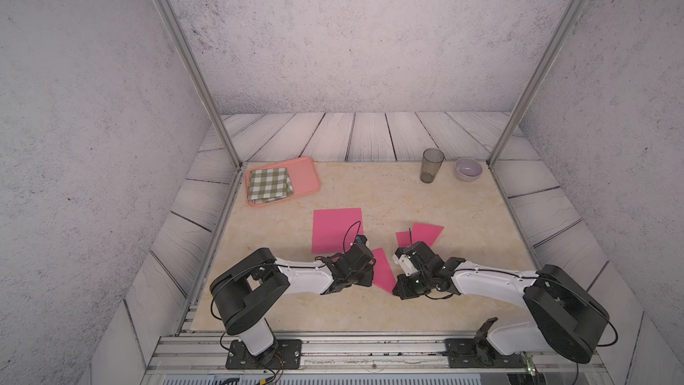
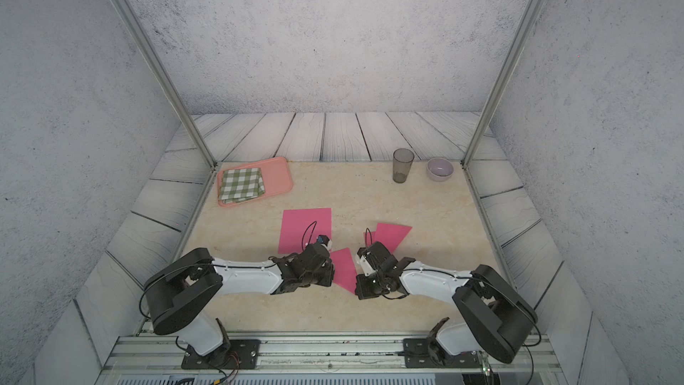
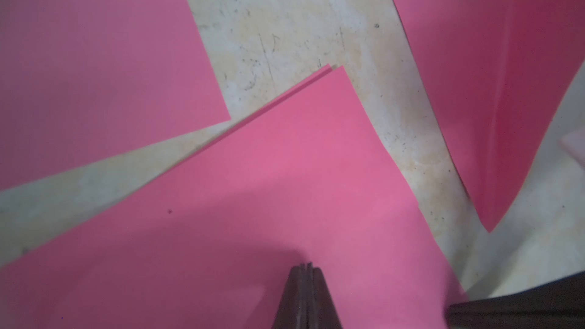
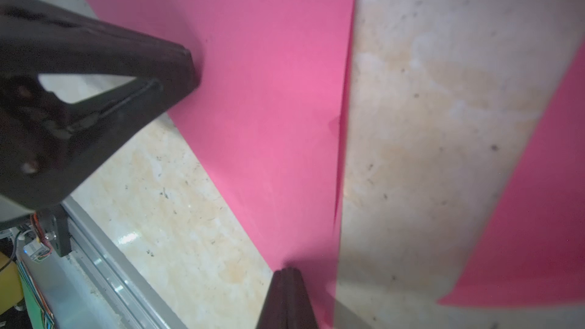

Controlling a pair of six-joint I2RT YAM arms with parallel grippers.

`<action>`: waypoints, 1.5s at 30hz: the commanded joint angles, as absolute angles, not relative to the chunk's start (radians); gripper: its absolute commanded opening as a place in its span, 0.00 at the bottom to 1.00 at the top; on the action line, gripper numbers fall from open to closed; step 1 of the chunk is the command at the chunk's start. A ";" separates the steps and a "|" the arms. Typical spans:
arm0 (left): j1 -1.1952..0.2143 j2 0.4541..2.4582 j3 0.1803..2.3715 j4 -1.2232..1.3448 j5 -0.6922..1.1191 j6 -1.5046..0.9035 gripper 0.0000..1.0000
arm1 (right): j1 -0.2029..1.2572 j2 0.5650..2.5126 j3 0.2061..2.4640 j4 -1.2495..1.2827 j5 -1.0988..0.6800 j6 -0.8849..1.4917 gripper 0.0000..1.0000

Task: Fold the square paper diagonally
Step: Fold the paper at the center of the board.

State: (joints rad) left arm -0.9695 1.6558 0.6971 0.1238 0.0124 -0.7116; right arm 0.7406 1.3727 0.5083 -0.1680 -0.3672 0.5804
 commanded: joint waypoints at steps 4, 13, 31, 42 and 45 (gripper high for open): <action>-1.003 1.715 0.705 -0.062 0.060 -0.660 0.00 | 0.742 1.303 0.426 -0.236 -0.334 0.644 0.04; -1.028 1.784 0.811 -0.069 0.087 -0.606 0.00 | 0.743 1.071 0.304 -0.261 -0.308 0.776 0.06; -1.045 1.756 0.936 -0.128 0.089 -0.509 0.21 | 0.744 0.705 0.468 -0.519 -0.257 0.805 0.30; -1.016 1.447 0.938 -0.357 -0.045 -0.413 0.59 | 0.744 1.006 0.644 -0.482 -0.190 0.746 0.31; -0.962 1.364 0.884 -0.379 -0.085 -0.426 0.59 | 0.744 1.075 0.720 -0.507 -0.187 0.720 0.33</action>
